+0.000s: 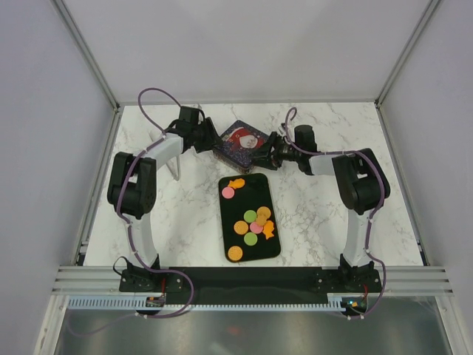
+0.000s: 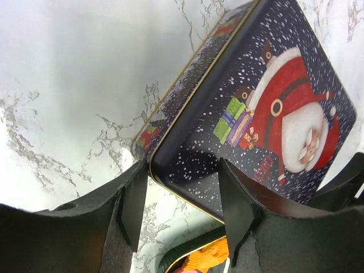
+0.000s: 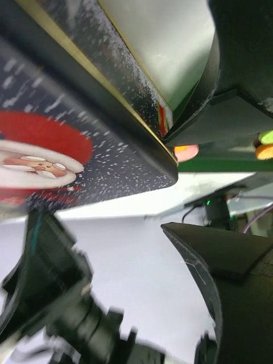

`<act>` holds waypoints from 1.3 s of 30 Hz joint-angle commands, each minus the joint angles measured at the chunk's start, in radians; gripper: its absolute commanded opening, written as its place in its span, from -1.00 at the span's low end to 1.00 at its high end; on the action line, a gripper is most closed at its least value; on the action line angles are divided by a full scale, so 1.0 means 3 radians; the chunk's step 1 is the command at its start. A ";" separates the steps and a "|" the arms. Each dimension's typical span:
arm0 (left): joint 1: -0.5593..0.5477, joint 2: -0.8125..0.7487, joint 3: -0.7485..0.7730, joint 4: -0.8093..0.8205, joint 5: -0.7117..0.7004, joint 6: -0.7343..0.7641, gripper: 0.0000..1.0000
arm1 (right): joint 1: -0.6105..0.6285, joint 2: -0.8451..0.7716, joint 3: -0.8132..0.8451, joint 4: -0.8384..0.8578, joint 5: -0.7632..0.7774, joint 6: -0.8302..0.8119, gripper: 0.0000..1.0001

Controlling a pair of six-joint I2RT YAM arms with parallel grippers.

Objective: Pack the cookies

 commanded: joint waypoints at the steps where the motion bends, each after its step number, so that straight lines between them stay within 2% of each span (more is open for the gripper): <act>1: -0.0229 0.0138 0.0079 -0.0277 0.0307 0.0040 0.20 | 0.0330 -0.0270 0.0217 -0.0764 0.0085 -0.0862 0.30; 8: -0.0214 0.0164 0.0187 -0.0272 0.0399 0.0040 0.39 | 0.0427 -0.0331 0.0222 -0.1246 0.0315 -0.1333 0.38; 21: -0.0173 -0.0020 0.0192 -0.0282 0.0706 -0.0032 0.48 | 0.0254 -0.0679 0.0672 -0.1967 0.0872 -0.1779 0.47; 32: 0.0011 -0.0194 0.0182 -0.0277 0.0675 -0.0016 0.57 | -0.0058 -0.0674 0.0657 -0.2060 0.1358 -0.1794 0.54; 39: 0.0067 -0.0016 0.0396 -0.0440 0.0583 0.0025 0.57 | -0.0201 -0.0296 0.1009 -0.2085 0.1563 -0.1810 0.54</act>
